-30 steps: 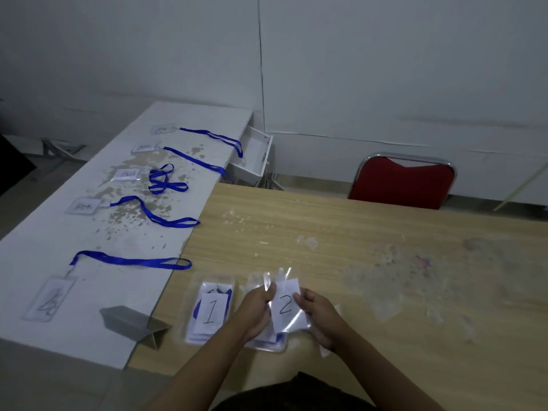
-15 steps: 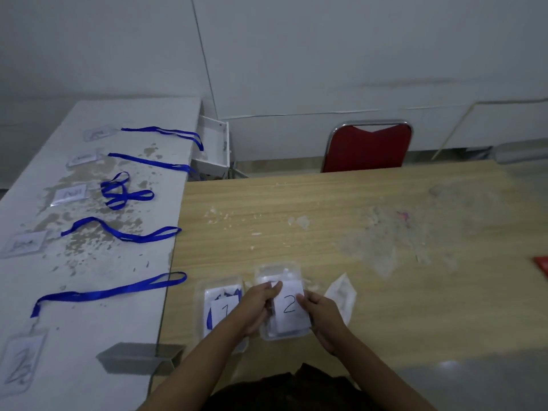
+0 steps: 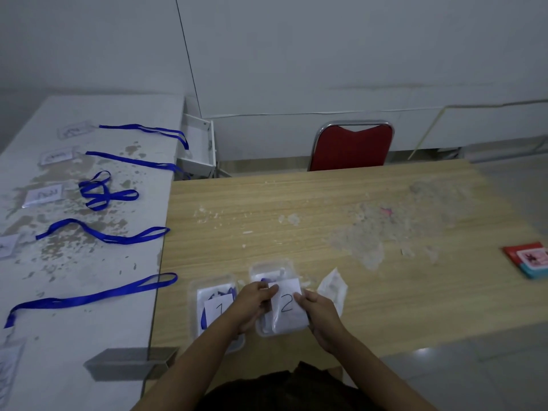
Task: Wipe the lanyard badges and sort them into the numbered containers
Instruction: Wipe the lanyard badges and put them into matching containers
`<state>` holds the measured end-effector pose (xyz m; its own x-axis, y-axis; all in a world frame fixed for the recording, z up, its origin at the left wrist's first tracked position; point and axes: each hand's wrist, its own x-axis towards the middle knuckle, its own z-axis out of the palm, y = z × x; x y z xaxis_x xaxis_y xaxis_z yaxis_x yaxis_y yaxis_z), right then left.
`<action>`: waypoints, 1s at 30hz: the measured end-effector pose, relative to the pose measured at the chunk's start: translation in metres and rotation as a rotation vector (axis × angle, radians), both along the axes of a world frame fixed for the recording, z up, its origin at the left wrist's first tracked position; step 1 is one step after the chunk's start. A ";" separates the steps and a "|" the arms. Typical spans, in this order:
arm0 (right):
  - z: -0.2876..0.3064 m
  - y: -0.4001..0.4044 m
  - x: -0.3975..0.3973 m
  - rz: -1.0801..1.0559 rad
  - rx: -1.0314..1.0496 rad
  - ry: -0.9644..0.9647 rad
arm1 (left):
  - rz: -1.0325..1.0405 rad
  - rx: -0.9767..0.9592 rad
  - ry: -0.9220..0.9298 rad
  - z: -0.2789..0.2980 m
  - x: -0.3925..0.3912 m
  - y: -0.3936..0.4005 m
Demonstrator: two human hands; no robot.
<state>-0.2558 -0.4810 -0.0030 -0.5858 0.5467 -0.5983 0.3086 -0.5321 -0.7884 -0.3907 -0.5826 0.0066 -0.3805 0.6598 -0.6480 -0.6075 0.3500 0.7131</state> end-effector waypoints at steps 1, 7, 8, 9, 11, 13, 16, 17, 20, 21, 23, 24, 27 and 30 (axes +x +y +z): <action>0.001 0.000 0.000 0.002 -0.007 -0.001 | 0.021 -0.007 -0.001 -0.001 0.001 0.000; 0.001 0.001 -0.002 -0.003 -0.081 -0.002 | 0.046 -0.070 -0.011 -0.003 0.001 -0.001; 0.001 0.001 -0.002 0.002 -0.103 0.008 | 0.037 -0.079 -0.012 -0.003 0.001 -0.002; 0.001 0.001 -0.002 0.009 -0.120 0.014 | 0.027 -0.095 -0.007 -0.003 0.000 -0.003; 0.000 0.000 -0.004 0.025 -0.134 0.010 | 0.027 -0.114 -0.005 -0.004 -0.001 -0.003; 0.000 0.001 -0.007 0.044 -0.135 0.011 | 0.057 -0.110 -0.050 -0.003 -0.001 -0.002; -0.001 0.002 -0.012 0.056 -0.131 0.006 | 0.060 -0.110 -0.067 -0.001 -0.004 0.001; -0.002 0.003 -0.014 0.047 -0.127 0.002 | 0.056 -0.119 -0.052 0.000 -0.005 0.003; -0.004 0.004 -0.017 0.002 -0.104 -0.027 | 0.044 -0.189 0.036 0.000 -0.009 0.009; -0.005 0.004 -0.018 -0.010 -0.093 -0.036 | 0.038 -0.214 0.061 -0.001 -0.011 0.011; -0.007 0.004 -0.018 -0.023 -0.066 -0.053 | 0.009 -0.236 0.103 -0.002 -0.013 0.013; -0.008 0.004 -0.019 -0.027 -0.050 -0.064 | -0.018 -0.240 0.154 -0.003 -0.015 0.013; -0.010 0.003 -0.020 -0.027 0.015 -0.116 | -0.156 -0.305 0.474 -0.006 -0.016 0.011; -0.013 0.000 -0.023 -0.014 0.154 -0.205 | -0.157 -0.381 0.763 -0.008 -0.014 0.009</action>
